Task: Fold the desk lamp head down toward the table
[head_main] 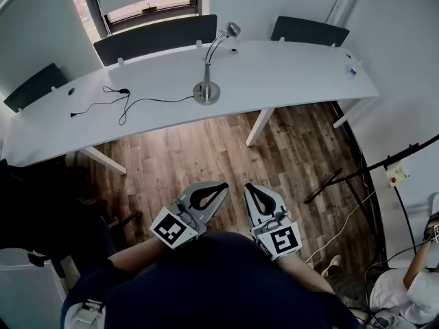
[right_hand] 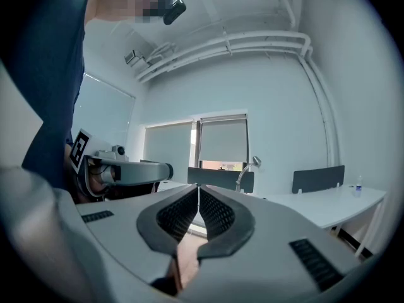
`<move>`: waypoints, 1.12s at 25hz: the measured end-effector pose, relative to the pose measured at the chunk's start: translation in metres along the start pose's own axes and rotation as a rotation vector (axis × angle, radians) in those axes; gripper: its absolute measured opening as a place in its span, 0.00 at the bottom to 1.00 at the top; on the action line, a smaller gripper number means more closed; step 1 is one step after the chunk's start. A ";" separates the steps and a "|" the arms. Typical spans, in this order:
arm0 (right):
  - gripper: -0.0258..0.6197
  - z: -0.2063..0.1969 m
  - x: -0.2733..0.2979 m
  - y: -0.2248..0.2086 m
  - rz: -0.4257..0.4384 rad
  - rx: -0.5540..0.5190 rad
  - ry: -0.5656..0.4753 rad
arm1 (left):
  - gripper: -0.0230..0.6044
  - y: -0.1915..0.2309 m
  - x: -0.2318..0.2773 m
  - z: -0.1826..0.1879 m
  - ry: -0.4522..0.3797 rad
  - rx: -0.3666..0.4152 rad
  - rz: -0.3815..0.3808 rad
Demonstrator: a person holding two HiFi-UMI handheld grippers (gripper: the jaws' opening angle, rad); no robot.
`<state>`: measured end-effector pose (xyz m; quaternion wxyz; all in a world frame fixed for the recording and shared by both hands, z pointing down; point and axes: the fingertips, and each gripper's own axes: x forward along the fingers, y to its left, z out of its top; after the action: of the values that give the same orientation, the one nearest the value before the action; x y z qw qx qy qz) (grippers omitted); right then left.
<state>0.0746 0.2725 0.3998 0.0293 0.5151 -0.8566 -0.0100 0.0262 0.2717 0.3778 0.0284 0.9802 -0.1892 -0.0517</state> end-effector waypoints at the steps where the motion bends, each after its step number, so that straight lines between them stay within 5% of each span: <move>1: 0.06 0.002 0.017 -0.004 -0.008 -0.007 0.003 | 0.05 0.017 0.002 0.003 -0.001 0.003 -0.006; 13: 0.06 0.017 0.144 -0.060 -0.064 -0.008 0.022 | 0.05 0.151 0.039 0.013 0.016 -0.017 -0.003; 28: 0.06 0.013 0.216 -0.178 0.147 -0.019 -0.021 | 0.05 0.229 0.145 0.004 0.034 0.005 0.237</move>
<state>0.1301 -0.0018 0.3874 0.0258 0.4502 -0.8923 -0.0217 0.0750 0.0048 0.3779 0.0351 0.9517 -0.3034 -0.0307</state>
